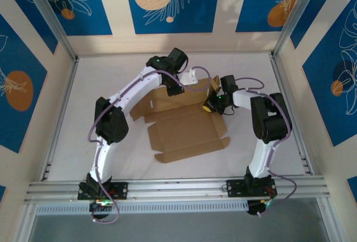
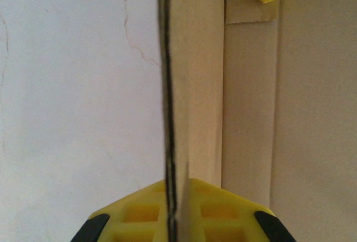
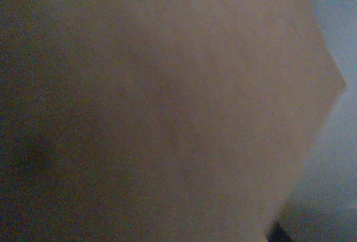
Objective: Fold the paper box
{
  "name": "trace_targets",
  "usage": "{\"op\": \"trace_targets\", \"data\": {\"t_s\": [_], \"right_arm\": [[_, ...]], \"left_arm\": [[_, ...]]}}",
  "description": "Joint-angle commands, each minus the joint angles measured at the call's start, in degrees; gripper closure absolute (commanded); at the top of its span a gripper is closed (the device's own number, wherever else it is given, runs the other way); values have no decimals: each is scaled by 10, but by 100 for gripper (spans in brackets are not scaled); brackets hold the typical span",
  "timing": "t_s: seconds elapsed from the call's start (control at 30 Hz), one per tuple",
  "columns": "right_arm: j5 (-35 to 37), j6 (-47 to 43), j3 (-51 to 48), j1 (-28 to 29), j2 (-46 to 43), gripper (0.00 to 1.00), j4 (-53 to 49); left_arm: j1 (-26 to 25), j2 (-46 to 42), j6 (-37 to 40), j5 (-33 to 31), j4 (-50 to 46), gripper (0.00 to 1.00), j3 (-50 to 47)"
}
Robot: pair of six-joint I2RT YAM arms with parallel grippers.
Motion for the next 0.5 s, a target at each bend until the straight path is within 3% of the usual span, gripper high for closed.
{"op": "trace_targets", "data": {"t_s": [0.0, 0.17, 0.47], "right_arm": [[-14, -27, -14, -19, -75, 85, -14], [-54, -75, 6, -64, -136, 89, -69], [-48, -80, 14, -113, -210, 92, -131]], "left_arm": [[-5, 10, -2, 2, -2, 100, -28], [-6, 1, 0, -9, 3, 100, -30], [-27, -27, 30, -70, 56, 100, -91]]}}
